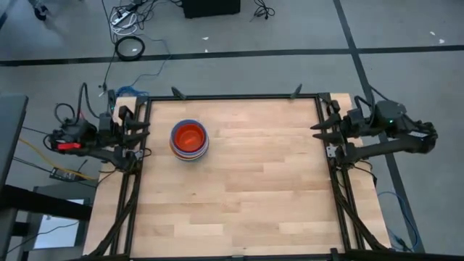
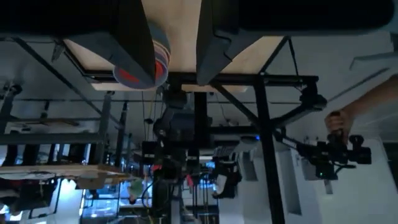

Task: Nest bowls inside each other
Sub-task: Return to Home Position

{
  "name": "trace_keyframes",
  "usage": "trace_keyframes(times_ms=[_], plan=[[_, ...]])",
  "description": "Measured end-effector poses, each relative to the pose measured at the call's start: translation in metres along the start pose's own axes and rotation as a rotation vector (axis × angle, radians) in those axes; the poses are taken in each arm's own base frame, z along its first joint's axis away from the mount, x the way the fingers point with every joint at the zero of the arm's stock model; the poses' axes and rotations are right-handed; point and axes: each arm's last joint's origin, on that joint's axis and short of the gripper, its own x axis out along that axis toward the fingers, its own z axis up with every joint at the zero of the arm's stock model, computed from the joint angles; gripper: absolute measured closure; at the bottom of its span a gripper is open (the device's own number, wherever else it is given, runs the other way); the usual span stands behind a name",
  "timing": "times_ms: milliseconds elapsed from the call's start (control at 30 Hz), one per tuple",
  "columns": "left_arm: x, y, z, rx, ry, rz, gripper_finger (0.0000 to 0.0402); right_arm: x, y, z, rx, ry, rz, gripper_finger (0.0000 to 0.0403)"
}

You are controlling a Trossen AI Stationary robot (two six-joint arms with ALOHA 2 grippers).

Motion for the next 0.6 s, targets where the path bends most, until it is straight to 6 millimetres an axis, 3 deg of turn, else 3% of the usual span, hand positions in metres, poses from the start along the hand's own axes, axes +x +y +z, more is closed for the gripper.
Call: trace_keyframes(times_ms=[200,600], plan=[[-0.007,0.003,-0.027,0.013,-0.038,-0.023,0.0249,0.005,-0.002,-0.038,-0.01,-0.001,-0.044,0.0298],[0.012,-0.004,-0.078,0.099,0.031,0.015,0.0249,0.031,-0.007,-0.105,-0.029,0.054,-0.102,0.0298]])
